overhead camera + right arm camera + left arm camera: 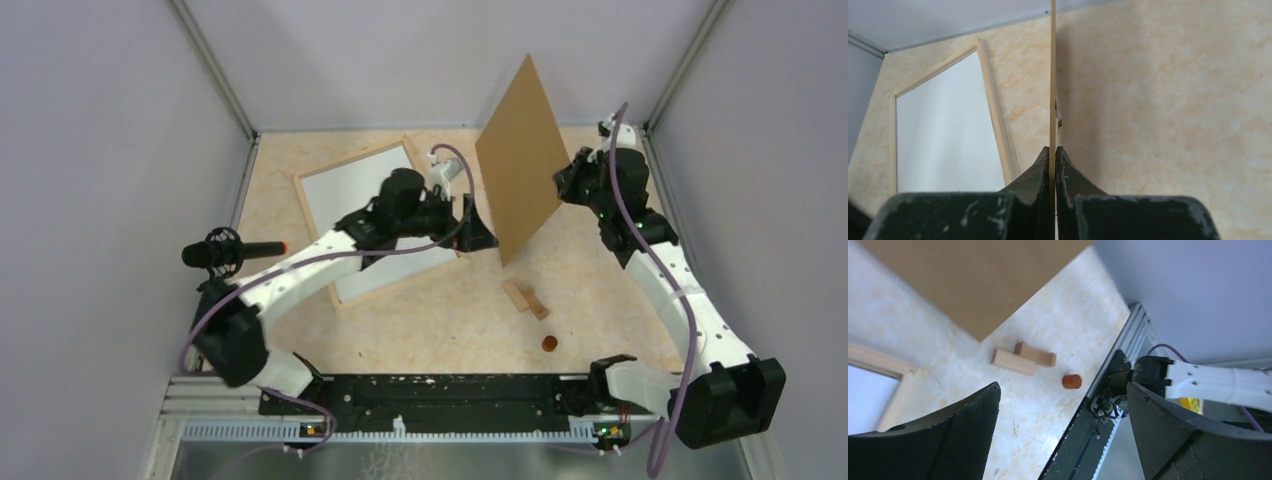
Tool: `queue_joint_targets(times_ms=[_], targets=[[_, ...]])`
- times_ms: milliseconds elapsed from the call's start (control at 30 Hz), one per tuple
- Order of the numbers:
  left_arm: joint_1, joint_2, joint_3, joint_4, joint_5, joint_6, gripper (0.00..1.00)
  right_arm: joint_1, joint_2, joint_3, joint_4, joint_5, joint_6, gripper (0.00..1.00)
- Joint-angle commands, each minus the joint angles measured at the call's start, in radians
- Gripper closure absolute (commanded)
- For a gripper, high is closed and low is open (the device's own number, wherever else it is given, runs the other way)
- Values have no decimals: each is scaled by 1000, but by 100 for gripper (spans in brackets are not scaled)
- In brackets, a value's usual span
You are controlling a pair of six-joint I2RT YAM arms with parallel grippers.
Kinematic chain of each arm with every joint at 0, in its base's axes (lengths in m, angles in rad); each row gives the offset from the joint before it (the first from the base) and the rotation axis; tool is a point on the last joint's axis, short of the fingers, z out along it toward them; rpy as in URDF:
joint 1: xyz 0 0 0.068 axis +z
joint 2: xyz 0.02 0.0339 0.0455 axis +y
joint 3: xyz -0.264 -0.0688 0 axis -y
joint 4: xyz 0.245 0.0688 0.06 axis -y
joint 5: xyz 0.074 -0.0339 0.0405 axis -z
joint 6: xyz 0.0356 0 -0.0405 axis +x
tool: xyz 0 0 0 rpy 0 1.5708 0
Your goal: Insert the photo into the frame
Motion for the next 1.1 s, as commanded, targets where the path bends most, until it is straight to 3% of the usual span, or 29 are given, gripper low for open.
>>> queue_joint_targets(times_ms=[0,200,367,633,800,933,1067], targets=[[-3,-332,-7,-70,-103,195,2,126,36,169,57,124,-199,100],[-3,-711,28,-140,-427,309,1,433,176,296,104,400,-457,100],[-2,-906,89,-159,-705,367,1,715,339,365,193,615,-703,100],[-2,-984,145,-201,-821,440,1,1047,782,458,535,942,-1176,100],[-2,-986,153,-215,-823,462,1,1148,1032,478,792,1033,-1401,100],[-2,-993,140,-208,-842,481,1,1192,1173,483,933,1032,-1484,99],[-2,-994,135,-209,-856,496,1,1208,1214,479,967,1033,-1475,47]])
